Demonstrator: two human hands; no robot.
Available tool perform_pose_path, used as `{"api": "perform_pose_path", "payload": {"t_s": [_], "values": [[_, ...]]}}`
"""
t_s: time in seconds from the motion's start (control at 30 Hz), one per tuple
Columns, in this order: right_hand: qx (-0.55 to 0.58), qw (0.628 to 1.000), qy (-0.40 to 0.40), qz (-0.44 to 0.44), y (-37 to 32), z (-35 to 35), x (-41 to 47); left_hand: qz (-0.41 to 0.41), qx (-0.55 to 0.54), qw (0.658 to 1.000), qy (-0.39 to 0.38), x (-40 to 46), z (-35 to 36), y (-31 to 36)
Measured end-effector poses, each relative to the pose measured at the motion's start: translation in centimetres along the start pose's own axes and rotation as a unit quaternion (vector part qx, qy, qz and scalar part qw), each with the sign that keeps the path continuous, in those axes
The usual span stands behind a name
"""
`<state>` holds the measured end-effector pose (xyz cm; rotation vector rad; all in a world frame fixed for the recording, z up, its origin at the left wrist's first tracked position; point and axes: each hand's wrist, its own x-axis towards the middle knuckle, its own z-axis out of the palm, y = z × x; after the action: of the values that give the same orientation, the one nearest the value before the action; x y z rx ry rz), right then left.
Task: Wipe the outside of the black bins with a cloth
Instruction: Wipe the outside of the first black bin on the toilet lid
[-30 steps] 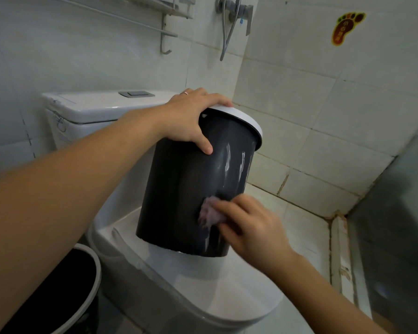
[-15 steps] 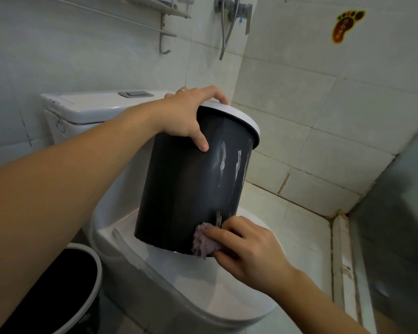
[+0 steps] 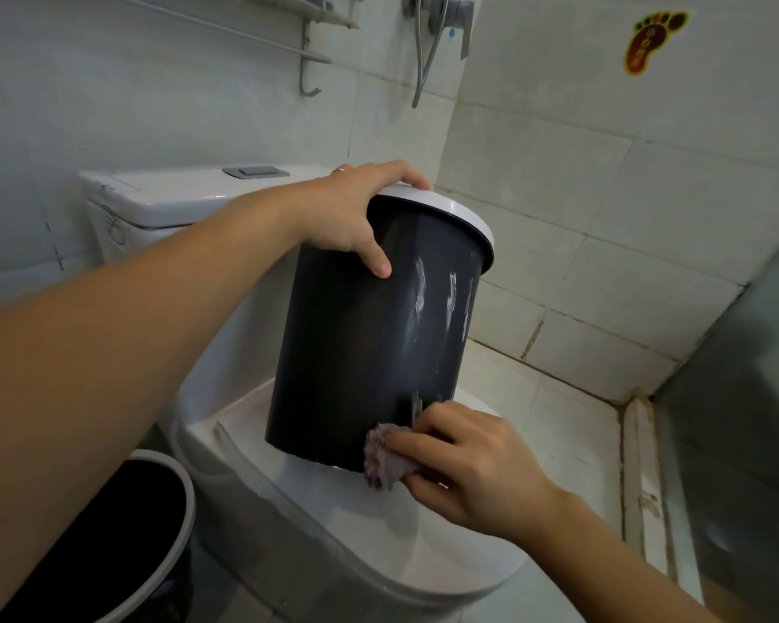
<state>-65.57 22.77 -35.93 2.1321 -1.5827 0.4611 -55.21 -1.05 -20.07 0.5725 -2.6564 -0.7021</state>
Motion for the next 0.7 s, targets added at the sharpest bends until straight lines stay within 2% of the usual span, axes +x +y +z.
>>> {"api": "perform_pose_path", "payload": {"t_s": [0.2,0.27,0.37,0.47,0.53,0.63,0.7], "values": [[-0.043,0.985,0.122,0.118,1.1,-0.7,2.5,0.024,0.02,0.999,0.009,-0.2,0.3,0.5],[-0.05,0.988,0.112,0.097,0.7,-0.5,2.1,0.023,0.021,1.0,0.006,-0.2,0.2,0.4],[-0.039,0.998,0.04,0.021,-0.6,0.3,0.0,0.019,0.023,1.0,0.0,-0.2,0.0,0.2],[-0.04,0.999,-0.012,-0.012,-1.1,0.5,-1.0,0.018,0.021,1.0,0.0,-0.2,0.0,0.3],[-0.053,0.998,0.013,0.005,-0.8,0.3,-0.4,0.018,0.02,1.0,0.002,-0.2,0.1,0.4],[-0.067,0.99,0.084,0.089,0.0,-0.6,1.1,0.018,0.023,1.0,0.005,-0.2,0.2,0.6],[-0.066,0.986,0.102,0.117,0.0,-0.6,1.4,0.019,0.029,0.999,0.006,-0.2,0.3,0.6]]}}
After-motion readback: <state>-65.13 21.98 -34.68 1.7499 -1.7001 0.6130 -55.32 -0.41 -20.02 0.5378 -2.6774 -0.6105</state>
